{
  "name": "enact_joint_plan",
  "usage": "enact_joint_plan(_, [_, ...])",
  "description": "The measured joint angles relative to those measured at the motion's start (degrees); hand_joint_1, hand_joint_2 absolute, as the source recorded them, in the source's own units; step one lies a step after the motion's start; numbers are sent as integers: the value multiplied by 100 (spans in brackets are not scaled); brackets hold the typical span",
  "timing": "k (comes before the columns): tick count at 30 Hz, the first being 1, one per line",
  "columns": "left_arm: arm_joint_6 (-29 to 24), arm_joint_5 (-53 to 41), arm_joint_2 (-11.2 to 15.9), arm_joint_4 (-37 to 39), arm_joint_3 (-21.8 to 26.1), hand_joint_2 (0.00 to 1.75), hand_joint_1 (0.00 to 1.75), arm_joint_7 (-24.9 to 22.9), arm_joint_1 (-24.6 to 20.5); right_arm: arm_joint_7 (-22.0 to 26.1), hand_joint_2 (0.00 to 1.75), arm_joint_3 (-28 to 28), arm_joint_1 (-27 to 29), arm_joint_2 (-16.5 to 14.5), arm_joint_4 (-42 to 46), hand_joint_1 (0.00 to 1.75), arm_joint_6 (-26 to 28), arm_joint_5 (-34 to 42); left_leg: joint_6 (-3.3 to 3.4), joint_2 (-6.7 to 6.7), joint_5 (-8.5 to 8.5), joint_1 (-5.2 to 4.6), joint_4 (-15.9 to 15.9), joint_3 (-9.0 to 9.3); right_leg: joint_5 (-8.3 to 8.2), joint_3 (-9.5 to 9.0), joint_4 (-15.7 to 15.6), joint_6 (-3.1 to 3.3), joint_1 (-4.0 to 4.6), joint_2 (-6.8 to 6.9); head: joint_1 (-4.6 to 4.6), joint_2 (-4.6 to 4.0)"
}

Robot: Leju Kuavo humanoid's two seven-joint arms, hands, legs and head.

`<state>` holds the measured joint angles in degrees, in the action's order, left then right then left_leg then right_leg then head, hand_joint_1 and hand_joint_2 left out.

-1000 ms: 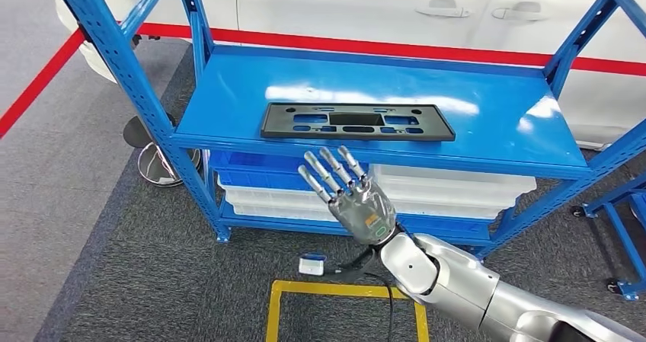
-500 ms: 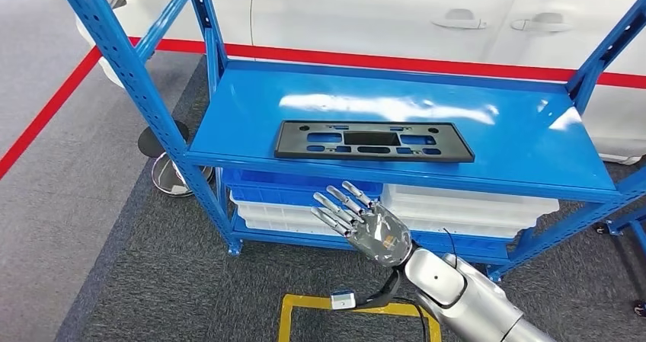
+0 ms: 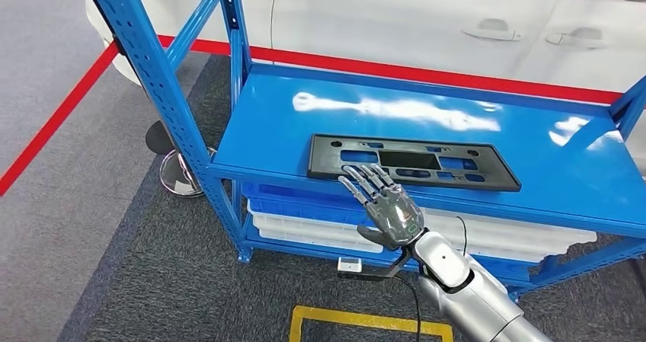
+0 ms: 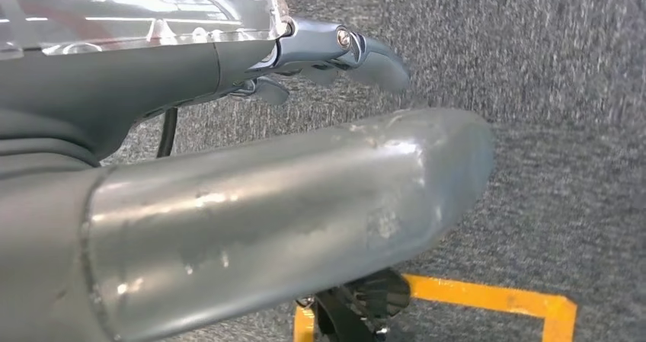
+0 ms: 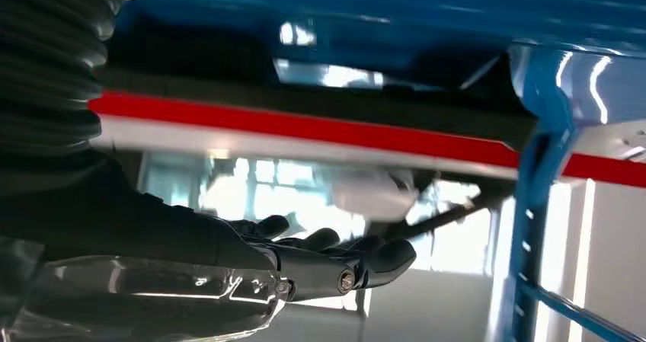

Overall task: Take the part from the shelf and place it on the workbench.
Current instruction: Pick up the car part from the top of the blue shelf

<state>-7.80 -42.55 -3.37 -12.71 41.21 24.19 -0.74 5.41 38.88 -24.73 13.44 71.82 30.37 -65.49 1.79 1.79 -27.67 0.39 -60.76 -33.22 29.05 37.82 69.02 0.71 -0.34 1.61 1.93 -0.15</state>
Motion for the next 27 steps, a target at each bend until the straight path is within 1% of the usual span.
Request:
enact_joint_plan(1, [5,1,-13,5,20,0,0,0,14,63,0,-60,0,-21,2,0,-223,379,1,-20,-32,-29,11,52,-233,-68,-303,107,68,107,1,0])
enact_joint_plan(2, [10,2,-24,11,38,0,0,5,31,159,0,-119,0,-52,13,0,-390,778,-8,-43,-53,-39,28,86,-376,-129,-545,198,130,198,-3,0])
enact_joint_plan(3, [14,1,-36,16,57,0,0,10,45,282,0,-174,7,-80,36,0,-509,1193,-27,-79,-65,-40,49,104,-420,-162,-675,260,175,262,-7,0])
enact_joint_plan(4, [14,-1,-42,21,85,0,0,15,51,414,0,-225,24,-103,73,0,-593,1606,-51,-129,-70,-45,75,118,-410,-179,-722,280,191,253,-10,0])
enact_joint_plan(5, [9,-7,-40,21,112,0,0,21,51,543,0,-273,46,-120,126,0,-643,1989,-76,-185,-72,-44,109,138,-409,-208,-814,289,194,195,-14,0])
enact_joint_plan(6, [-4,-16,-37,20,134,0,0,24,45,642,0,-321,79,-121,188,0,-663,2306,-98,-237,-92,-53,123,155,-401,-276,-941,270,163,149,-14,0])
enact_joint_plan(7, [-21,-33,-37,20,149,0,0,27,36,715,0,-363,109,-122,245,0,-665,2548,-125,-252,-133,-61,94,159,-404,-361,-1087,239,133,101,-13,0])
enact_joint_plan(8, [-40,-49,-37,20,155,0,0,31,23,764,0,-397,133,-122,288,0,-657,2717,-158,-249,-222,-63,-35,112,-408,-449,-1228,208,98,62,-13,0])
enact_joint_plan(9, [-62,-65,-37,20,162,0,0,30,11,794,0,-429,162,-119,323,0,-639,2822,-191,-230,-354,-53,-278,-1,-411,-516,-1323,176,68,35,-13,0])
enact_joint_plan(11, [-102,-96,-34,20,190,0,0,22,-3,816,0,-475,243,-100,379,0,-574,2893,-254,-207,-605,-25,-911,-336,-400,-558,-1346,166,59,-9,-13,0])
enact_joint_plan(12, [-124,-112,-27,20,212,0,0,17,-2,816,0,-492,291,-87,410,0,-529,2879,-282,-206,-627,-12,-1117,-468,-381,-567,-1326,155,50,-26,-12,0])
enact_joint_plan(13, [-140,-125,-21,19,233,0,0,14,1,810,0,-499,330,-77,439,0,-487,2849,-309,-205,-548,1,-1148,-520,-355,-573,-1296,137,36,-47,-13,0])
enact_joint_plan(14, [-152,-134,-16,19,253,0,0,11,3,804,44,-500,352,-72,467,0,-453,2815,-338,-205,-370,17,-981,-477,-321,-576,-1251,109,15,-67,-12,0])
enact_joint_plan(15, [-157,-139,-15,20,268,0,0,10,3,798,44,-500,360,-72,491,0,-430,2783,-366,-201,-159,39,-665,-360,-279,-575,-1190,72,-7,-81,-13,0])
enact_joint_plan(16, [-158,-143,-16,20,278,0,0,7,0,791,44,-500,362,-71,512,0,-413,2761,-383,-177,-28,49,-380,-239,-235,-566,-1128,31,-21,-90,-13,0])
enact_joint_plan(17, [-158,-148,-18,21,285,0,0,5,-6,781,44,-502,364,-70,531,0,-400,2745,-357,-150,53,55,-153,-140,-193,-549,-1060,-9,-20,-101,-13,0])
enact_joint_plan(18, [-159,-156,-19,21,291,0,0,2,-9,771,0,-505,367,-70,551,0,-387,2737,-311,-125,62,52,-42,-94,-165,-530,-1009,-44,-16,-109,-14,0])
enact_joint_plan(19, [-160,-171,-20,21,295,0,0,-1,-11,763,0,-508,369,-76,567,0,-379,2748,-247,-108,31,36,-39,-89,-156,-513,-986,-72,-6,-119,-14,0])
enact_joint_plan(20, [-172,-198,-31,21,298,0,0,6,-13,757,0,-511,375,-91,583,0,-378,2779,-176,-116,47,32,-24,-88,-155,-500,-969,-92,0,-132,-14,0])
enact_joint_plan(21, [-228,-238,-77,20,301,0,0,12,-15,756,0,-512,382,-109,601,0,-380,2822,-128,-134,56,34,-22,-92,-147,-490,-955,-111,-8,-141,-14,0])
enact_joint_plan(22, [-357,-277,-154,19,302,0,0,16,-29,759,0,-512,388,-128,616,0,-386,2860,-85,-151,66,39,-18,-93,-104,-464,-898,-131,-15,-147,-13,0])
enact_joint_plan(23, [-520,-315,-258,17,303,0,0,18,-55,763,0,-513,394,-140,631,0,-392,2885,-45,-164,77,46,-10,-95,-5,-395,-742,-151,-27,-152,-14,0])
enact_joint_plan(24, [-704,-341,-385,15,304,0,0,9,-91,766,0,-510,399,-146,643,0,-397,2892,-12,-171,81,47,-6,-98,145,-275,-474,-175,-39,-152,-14,0])
enact_joint_plan(26, [-980,-366,-616,12,304,0,0,-17,-175,756,0,-496,408,-155,652,0,-402,2884,23,-176,80,32,-7,-105,460,62,235,-206,-52,-150,-14,0])
enact_joint_plan(27, [-1067,-370,-727,13,304,0,0,-29,-209,741,0,-485,413,-158,651,0,-400,2880,29,-179,77,23,-7,-105,521,192,491,-207,-52,-150,-14,0])
